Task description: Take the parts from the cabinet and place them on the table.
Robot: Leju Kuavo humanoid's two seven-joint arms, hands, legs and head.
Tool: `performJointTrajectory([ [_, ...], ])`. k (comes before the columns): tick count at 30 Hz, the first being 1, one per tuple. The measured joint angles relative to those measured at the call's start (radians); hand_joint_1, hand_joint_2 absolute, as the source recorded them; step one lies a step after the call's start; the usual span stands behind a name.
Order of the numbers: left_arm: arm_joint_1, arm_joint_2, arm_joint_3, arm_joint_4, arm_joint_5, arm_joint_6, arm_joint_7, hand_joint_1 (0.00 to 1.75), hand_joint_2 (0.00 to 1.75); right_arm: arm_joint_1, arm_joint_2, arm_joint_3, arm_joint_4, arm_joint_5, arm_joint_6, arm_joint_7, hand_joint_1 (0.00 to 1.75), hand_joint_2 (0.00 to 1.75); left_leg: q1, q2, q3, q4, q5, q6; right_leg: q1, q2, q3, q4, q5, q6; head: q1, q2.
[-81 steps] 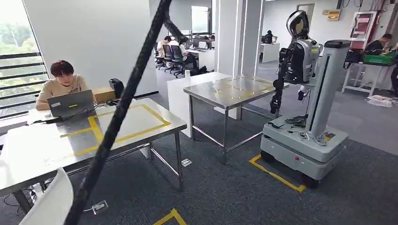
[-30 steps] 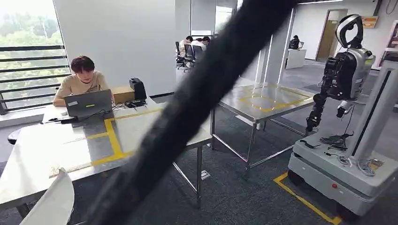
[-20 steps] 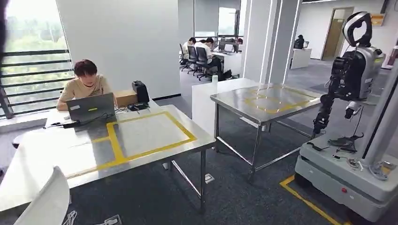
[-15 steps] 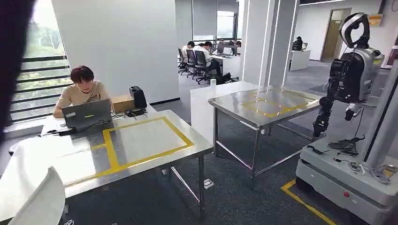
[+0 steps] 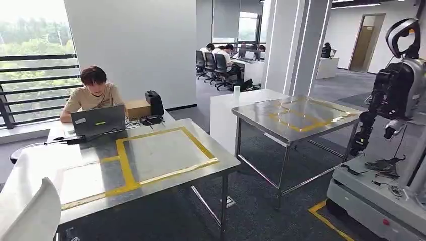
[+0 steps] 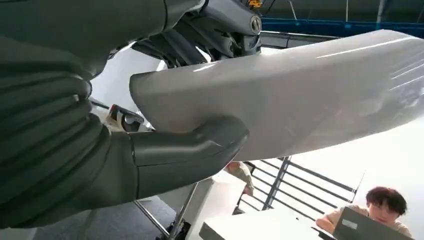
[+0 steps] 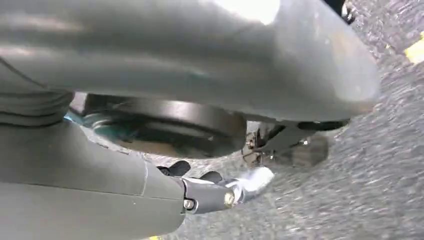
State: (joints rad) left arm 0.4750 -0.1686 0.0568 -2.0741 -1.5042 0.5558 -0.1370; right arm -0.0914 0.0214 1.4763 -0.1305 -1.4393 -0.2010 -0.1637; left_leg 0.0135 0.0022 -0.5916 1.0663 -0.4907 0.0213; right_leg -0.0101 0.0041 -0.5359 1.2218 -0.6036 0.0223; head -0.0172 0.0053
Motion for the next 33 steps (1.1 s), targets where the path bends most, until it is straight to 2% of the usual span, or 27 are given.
performJointTrajectory([
  [2,0.000,-0.014,0.004,-0.003,-0.001,-0.003,-0.010,1.75,1.75,0.001,0.002,0.000,0.000,-0.004,0.001,0.000,0.00,0.00,-0.002,-0.001,0.012,0.000,-0.016,0.002,0.000,0.000,-0.086,0.093,-0.077,0.006,0.003,0.000],
  [3,0.000,-0.019,0.007,-0.004,-0.001,-0.005,-0.016,1.75,1.75,0.004,0.003,0.000,0.000,-0.005,0.001,0.000,0.00,0.00,-0.003,-0.002,0.021,0.000,-0.025,0.002,0.000,0.000,-0.116,0.108,-0.102,0.005,0.005,0.000],
  [4,-0.001,-0.023,0.010,-0.004,-0.001,-0.008,-0.019,1.75,1.75,0.006,0.003,0.001,0.000,-0.005,0.001,0.000,0.00,0.00,-0.003,-0.003,0.031,0.000,-0.034,0.001,-0.001,0.000,-0.127,0.087,-0.097,0.007,0.007,0.000],
  [5,-0.001,-0.028,0.014,-0.005,-0.001,-0.010,-0.024,1.75,1.75,0.007,0.004,0.001,0.000,-0.005,0.001,0.001,0.00,0.00,-0.003,-0.004,0.040,0.000,-0.044,0.000,-0.001,0.000,-0.123,0.039,-0.067,0.005,0.010,0.000],
  [7,-0.004,-0.037,0.017,-0.006,-0.001,-0.012,-0.035,1.75,1.75,0.007,0.005,0.001,0.000,-0.006,0.001,0.001,0.00,0.00,-0.004,-0.002,0.064,-0.001,-0.066,-0.006,0.000,-0.001,-0.087,-0.117,0.067,-0.012,0.018,-0.001],
  [8,-0.007,-0.040,0.017,-0.005,-0.001,-0.013,-0.042,1.75,1.75,0.010,0.005,0.001,0.000,-0.009,0.001,0.002,0.00,0.00,-0.006,-0.003,0.080,0.002,-0.075,-0.010,0.005,-0.002,-0.083,-0.136,0.113,-0.013,0.019,-0.002],
  [9,-0.008,-0.042,0.018,-0.005,0.000,-0.014,-0.048,1.75,1.75,0.009,0.006,0.001,0.000,-0.011,0.001,0.002,0.00,0.00,-0.006,-0.009,0.083,0.001,-0.085,-0.019,0.009,-0.005,-0.076,-0.134,0.065,-0.013,0.026,-0.002],
  [10,-0.009,-0.043,0.019,-0.005,0.000,-0.016,-0.052,1.75,1.75,0.008,0.006,0.001,0.000,-0.014,0.001,0.002,0.00,0.00,-0.003,-0.008,0.091,-0.005,-0.095,-0.028,0.014,-0.006,-0.066,-0.139,0.068,-0.017,0.030,-0.002],
  [11,-0.010,-0.044,0.020,-0.004,0.000,-0.019,-0.054,1.75,1.75,0.009,0.006,0.001,0.000,-0.016,0.001,0.002,0.00,0.00,0.000,-0.008,0.111,0.021,-0.082,-0.039,0.012,-0.001,-0.055,-0.154,0.084,-0.029,0.032,-0.002],
  [12,-0.011,-0.045,0.022,-0.005,0.000,-0.019,-0.055,1.75,1.75,0.008,0.006,0.001,0.000,-0.016,0.001,0.002,0.00,0.00,0.002,-0.007,0.115,0.025,-0.078,-0.046,0.014,0.000,-0.040,-0.156,0.078,-0.040,0.035,-0.002],
  [14,-0.018,-0.045,0.023,-0.005,0.000,-0.021,-0.055,1.75,1.75,0.004,0.005,0.001,0.000,-0.016,-0.006,0.002,0.00,0.00,0.003,-0.006,0.088,0.083,-0.084,-0.049,0.010,-0.002,-0.010,-0.164,0.076,-0.055,0.035,-0.002],
  [15,-0.022,-0.045,0.024,-0.005,0.000,-0.021,-0.055,1.75,1.75,0.003,0.005,0.001,0.000,-0.016,-0.007,0.001,0.00,0.00,0.003,-0.007,0.050,0.138,-0.097,-0.051,0.009,-0.001,-0.004,-0.166,0.071,-0.060,0.038,-0.002],
  [17,-0.020,-0.045,0.027,-0.005,0.000,-0.021,-0.058,1.75,1.75,0.005,0.008,0.001,0.000,-0.016,-0.008,0.002,0.00,0.00,0.003,-0.007,-0.039,0.246,-0.156,-0.055,0.010,0.000,0.010,-0.167,0.054,-0.062,0.039,-0.002],
  [18,-0.020,-0.045,0.028,-0.004,0.000,-0.021,-0.060,1.75,1.75,0.008,0.009,0.001,0.000,-0.018,-0.008,0.002,0.00,0.00,0.003,-0.007,-0.074,0.273,-0.181,-0.056,0.009,0.001,0.019,-0.167,0.045,-0.062,0.039,-0.002],
  [19,-0.022,-0.045,0.029,-0.002,0.001,-0.021,-0.062,1.75,1.75,0.010,0.010,0.001,0.000,-0.021,-0.008,0.002,0.00,0.00,0.003,-0.006,-0.089,0.261,-0.179,-0.058,0.009,0.002,0.031,-0.166,0.035,-0.060,0.039,-0.002],
  [20,-0.023,-0.045,0.029,-0.002,0.002,-0.021,-0.064,1.75,1.75,0.011,0.011,0.001,0.000,-0.022,-0.008,0.001,0.00,0.00,0.003,-0.006,-0.088,0.221,-0.156,-0.059,0.008,0.004,0.043,-0.167,0.026,-0.058,0.039,-0.002],
  [21,-0.023,-0.045,0.029,-0.001,0.002,-0.022,-0.066,1.75,1.75,0.010,0.011,0.001,0.000,-0.024,-0.008,-0.002,0.00,0.00,0.003,-0.006,-0.079,0.161,-0.110,-0.053,0.007,0.006,0.056,-0.167,0.016,-0.056,0.039,-0.002],
  [22,-0.025,-0.045,0.030,0.000,0.002,-0.023,-0.070,1.75,1.75,0.010,0.012,0.001,0.000,-0.024,-0.008,-0.003,0.00,0.00,0.002,-0.006,-0.065,0.091,-0.042,-0.047,0.006,0.005,0.070,-0.167,0.005,-0.052,0.039,-0.002],
  [23,-0.025,-0.045,0.030,0.002,0.002,-0.024,-0.072,1.75,1.75,0.010,0.013,0.000,0.000,-0.026,-0.009,-0.003,0.00,0.00,-0.001,-0.004,-0.064,0.032,0.049,-0.040,0.006,0.005,0.076,-0.168,-0.006,-0.048,0.039,-0.002],
  [24,-0.028,-0.045,0.031,0.007,0.002,-0.028,-0.072,1.75,1.75,0.009,0.013,-0.002,0.000,-0.030,-0.009,0.000,0.00,0.00,-0.008,-0.004,-0.064,0.035,-0.004,-0.042,0.008,0.009,0.085,-0.167,-0.014,-0.040,0.040,-0.003],
  [25,-0.030,-0.045,0.031,0.008,0.002,-0.031,-0.073,1.75,1.75,0.007,0.014,-0.003,0.000,-0.034,-0.009,0.002,0.00,0.00,-0.010,-0.004,-0.048,0.035,-0.002,-0.036,0.008,0.008,0.088,-0.176,-0.021,-0.030,0.041,-0.004],
  [26,-0.031,-0.045,0.031,0.009,0.002,-0.031,-0.075,1.75,1.75,0.009,0.016,-0.007,0.000,-0.036,-0.009,0.002,0.00,0.00,-0.010,-0.007,-0.046,0.022,0.015,-0.025,0.007,0.007,0.110,-0.171,-0.012,-0.023,0.042,-0.004],
  [27,-0.038,-0.046,0.031,0.011,0.002,-0.031,-0.076,1.75,1.75,0.009,0.017,-0.008,0.000,-0.038,-0.011,0.001,0.00,0.00,-0.010,-0.007,-0.040,0.013,0.007,-0.017,0.009,0.006,0.109,-0.169,0.002,-0.017,0.042,-0.003],
  [29,-0.046,-0.047,0.031,0.011,0.001,-0.033,-0.078,1.75,1.75,0.006,0.017,-0.009,0.000,-0.039,-0.011,-0.003,0.00,0.00,-0.004,-0.005,0.011,-0.009,0.000,-0.005,0.006,0.004,0.076,-0.094,0.024,-0.009,0.042,-0.002],
  [30,-0.048,-0.047,0.031,0.011,0.001,-0.035,-0.078,1.75,1.75,0.004,0.018,-0.010,0.000,-0.037,-0.011,-0.005,0.00,0.00,-0.004,-0.005,0.023,-0.014,-0.005,0.000,0.005,0.003,0.032,-0.037,0.024,-0.004,0.043,-0.002],
  [31,-0.053,-0.048,0.031,0.013,0.001,-0.040,-0.079,1.75,1.75,0.003,0.018,-0.010,0.000,-0.036,-0.011,-0.006,0.00,0.00,-0.004,-0.004,0.034,-0.019,-0.013,0.004,0.003,0.003,-0.019,0.018,0.006,-0.001,0.043,-0.002],
  [33,-0.059,-0.048,0.031,0.018,0.001,-0.044,-0.079,1.75,1.75,0.006,0.018,-0.010,0.000,-0.035,-0.011,-0.007,0.00,0.00,-0.004,-0.006,0.057,-0.024,-0.031,0.005,0.001,0.003,-0.100,0.075,-0.066,0.008,0.043,-0.002],
])
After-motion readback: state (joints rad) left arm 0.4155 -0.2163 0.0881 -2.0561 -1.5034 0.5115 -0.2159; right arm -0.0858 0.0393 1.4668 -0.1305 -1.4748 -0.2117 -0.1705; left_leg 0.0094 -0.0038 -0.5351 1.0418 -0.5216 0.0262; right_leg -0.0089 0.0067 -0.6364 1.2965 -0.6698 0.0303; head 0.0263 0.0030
